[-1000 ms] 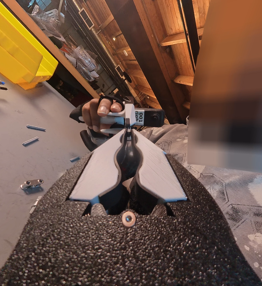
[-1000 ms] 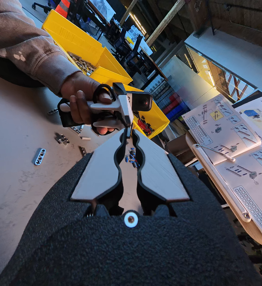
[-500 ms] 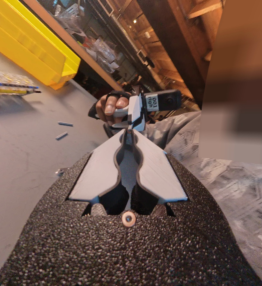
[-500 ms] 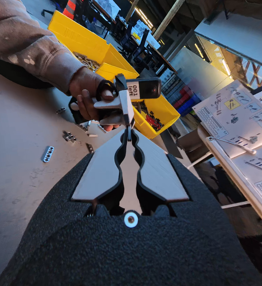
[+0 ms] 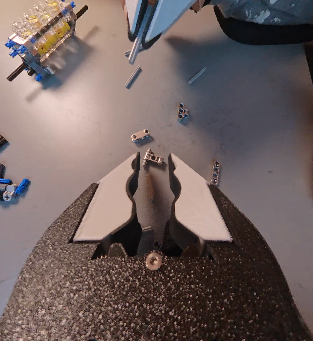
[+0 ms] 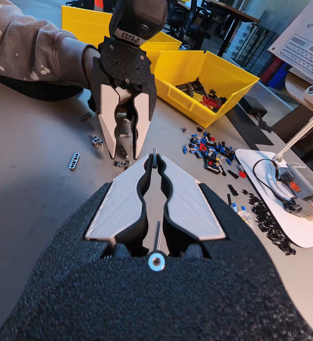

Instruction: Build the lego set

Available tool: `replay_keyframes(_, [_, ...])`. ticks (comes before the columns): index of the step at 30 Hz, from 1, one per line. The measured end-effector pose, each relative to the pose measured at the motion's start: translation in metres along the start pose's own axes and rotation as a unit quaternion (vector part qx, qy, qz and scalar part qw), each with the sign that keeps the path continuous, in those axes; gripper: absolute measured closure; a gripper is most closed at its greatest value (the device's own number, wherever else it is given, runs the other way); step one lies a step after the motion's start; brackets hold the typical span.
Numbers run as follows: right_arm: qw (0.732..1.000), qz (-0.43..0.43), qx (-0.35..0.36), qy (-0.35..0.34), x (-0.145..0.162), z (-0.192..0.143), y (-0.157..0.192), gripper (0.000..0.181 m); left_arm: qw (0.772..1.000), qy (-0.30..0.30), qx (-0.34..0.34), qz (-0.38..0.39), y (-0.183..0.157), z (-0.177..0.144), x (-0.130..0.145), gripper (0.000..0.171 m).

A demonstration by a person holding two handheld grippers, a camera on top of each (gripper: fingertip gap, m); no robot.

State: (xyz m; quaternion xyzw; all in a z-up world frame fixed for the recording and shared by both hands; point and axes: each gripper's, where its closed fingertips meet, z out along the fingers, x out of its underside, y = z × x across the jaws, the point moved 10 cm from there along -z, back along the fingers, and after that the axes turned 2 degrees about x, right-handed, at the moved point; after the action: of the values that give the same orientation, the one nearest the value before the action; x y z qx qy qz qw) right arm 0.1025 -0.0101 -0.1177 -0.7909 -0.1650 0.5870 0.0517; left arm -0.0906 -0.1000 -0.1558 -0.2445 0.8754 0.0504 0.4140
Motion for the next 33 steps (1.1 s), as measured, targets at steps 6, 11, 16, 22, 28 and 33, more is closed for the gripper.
replay_keyframes(6, [1.000,0.010,-0.007,-0.001,0.002,0.000,-0.001,0.179,1.000,0.029,0.004,0.007,0.003,0.009,0.006,0.142])
replay_keyframes(11, [1.000,0.017,-0.013,0.005,0.005,0.003,-0.002,0.179,0.999,0.037,-0.002,0.023,0.004,0.011,0.005,0.148])
replay_keyframes(16, [0.999,0.029,-0.026,0.005,0.008,0.006,-0.001,0.179,0.999,0.032,-0.006,0.040,0.003,0.012,0.004,0.150])
replay_keyframes(22, [0.997,0.064,-0.040,-0.009,0.005,0.005,-0.001,0.179,0.995,-0.075,-0.033,0.050,0.003,-0.004,-0.007,0.150])
replay_keyframes(28, [0.993,0.098,-0.066,-0.018,0.002,0.014,0.006,0.179,0.982,-0.167,-0.063,0.057,0.001,-0.019,-0.019,0.151])
replay_keyframes(33, [0.993,0.101,-0.062,-0.024,-0.001,0.018,0.009,0.179,0.980,-0.179,-0.066,0.056,0.000,-0.019,-0.020,0.151])
